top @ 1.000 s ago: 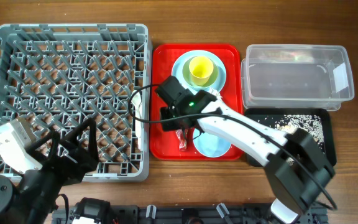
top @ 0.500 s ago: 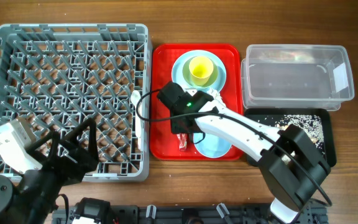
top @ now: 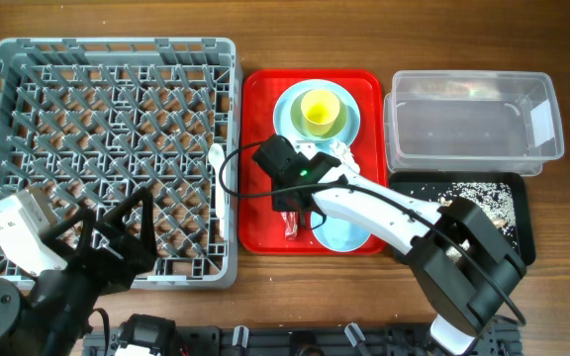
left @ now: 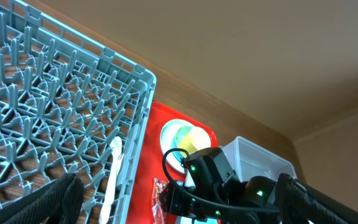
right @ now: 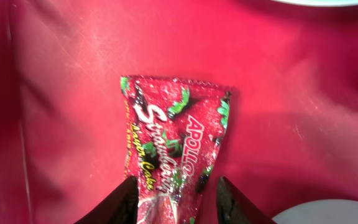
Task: Sort waste into correct bins and load items into the dishwasher rack
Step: 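Set the bowl down on the red tray and grasp the red candy wrapper, then carry the wrapper with the right gripper and drop it into the clear bin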
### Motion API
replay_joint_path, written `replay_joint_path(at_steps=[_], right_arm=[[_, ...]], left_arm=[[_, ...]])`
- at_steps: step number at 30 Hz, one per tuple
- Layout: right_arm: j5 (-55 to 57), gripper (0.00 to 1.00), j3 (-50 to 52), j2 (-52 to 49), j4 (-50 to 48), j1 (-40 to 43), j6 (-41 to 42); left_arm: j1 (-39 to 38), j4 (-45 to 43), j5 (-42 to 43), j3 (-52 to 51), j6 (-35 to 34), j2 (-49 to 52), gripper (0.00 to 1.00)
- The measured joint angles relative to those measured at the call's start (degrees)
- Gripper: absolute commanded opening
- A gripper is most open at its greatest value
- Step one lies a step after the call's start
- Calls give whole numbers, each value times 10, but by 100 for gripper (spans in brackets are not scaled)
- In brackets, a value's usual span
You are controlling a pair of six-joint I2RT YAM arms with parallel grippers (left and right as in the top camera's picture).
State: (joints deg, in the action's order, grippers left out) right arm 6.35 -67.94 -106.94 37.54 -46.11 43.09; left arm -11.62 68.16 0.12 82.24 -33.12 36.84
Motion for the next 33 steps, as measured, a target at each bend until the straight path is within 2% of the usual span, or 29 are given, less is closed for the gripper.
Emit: replay_joint_path(at_steps=[6,11,22,29,32,33], right_arm=[[2,40,2,0,-10,0,8],[2,45,3,-12,-42,0,11],[1,47,3,-30,-55,0,13],[-1,33,3,-30,-58,0,17],[-3,33,3,-30,-56,0,19],[-3,36,3,-30,-56,0,19]], left_arm=[[0,0,0,0,0,0,100],[0,0,0,0,0,0,100],[0,0,0,0,0,0,100],[0,0,0,0,0,0,100],[0,0,0,0,0,0,100],[0,0,0,0,0,0,100]])
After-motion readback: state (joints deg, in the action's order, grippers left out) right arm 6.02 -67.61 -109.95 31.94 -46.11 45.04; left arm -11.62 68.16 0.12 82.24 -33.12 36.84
